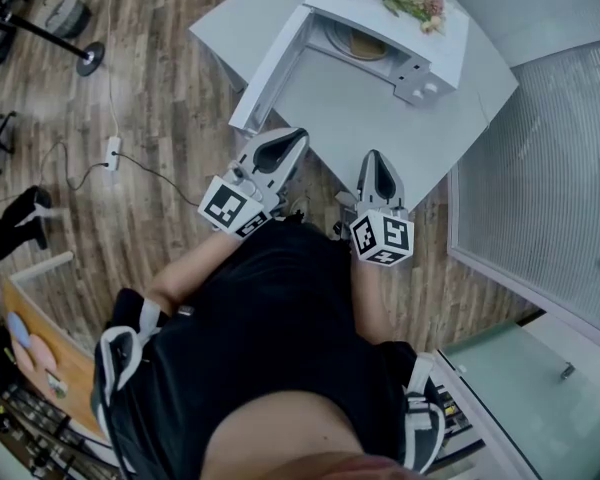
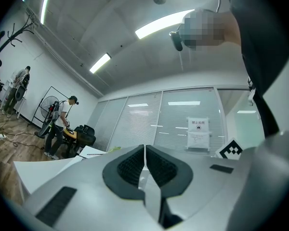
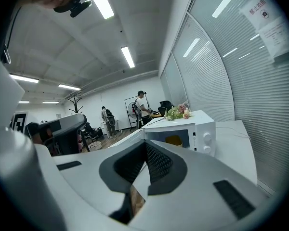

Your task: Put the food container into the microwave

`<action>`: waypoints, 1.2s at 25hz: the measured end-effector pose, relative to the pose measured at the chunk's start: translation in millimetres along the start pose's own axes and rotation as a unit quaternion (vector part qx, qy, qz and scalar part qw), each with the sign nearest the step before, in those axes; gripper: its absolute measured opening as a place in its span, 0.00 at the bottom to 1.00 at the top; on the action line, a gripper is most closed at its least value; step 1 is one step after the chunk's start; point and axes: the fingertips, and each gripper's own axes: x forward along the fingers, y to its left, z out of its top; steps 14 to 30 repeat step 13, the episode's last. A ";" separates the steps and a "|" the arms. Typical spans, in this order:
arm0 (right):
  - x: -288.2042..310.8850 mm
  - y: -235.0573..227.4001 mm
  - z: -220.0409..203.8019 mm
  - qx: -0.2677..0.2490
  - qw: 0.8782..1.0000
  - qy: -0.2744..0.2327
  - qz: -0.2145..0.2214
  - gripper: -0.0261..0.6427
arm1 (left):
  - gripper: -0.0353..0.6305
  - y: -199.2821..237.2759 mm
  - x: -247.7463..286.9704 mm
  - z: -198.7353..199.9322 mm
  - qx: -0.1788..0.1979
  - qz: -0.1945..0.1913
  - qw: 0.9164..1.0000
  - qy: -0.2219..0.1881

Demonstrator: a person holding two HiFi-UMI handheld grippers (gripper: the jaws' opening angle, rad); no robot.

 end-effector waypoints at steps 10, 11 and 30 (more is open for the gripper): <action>-0.4 3.8 -1.5 -0.004 1.000 -0.002 -0.003 0.07 | 0.10 2.5 -6.5 0.9 -0.002 0.002 1.000 -0.003; -0.3 4.4 -1.8 -0.005 1.000 -0.002 -0.003 0.07 | 0.10 3.0 -7.2 1.0 -0.002 0.002 1.000 -0.004; -0.3 5.8 -2.4 -0.005 1.000 -0.001 -0.003 0.07 | 0.10 4.0 -8.6 0.9 -0.001 0.004 1.000 -0.004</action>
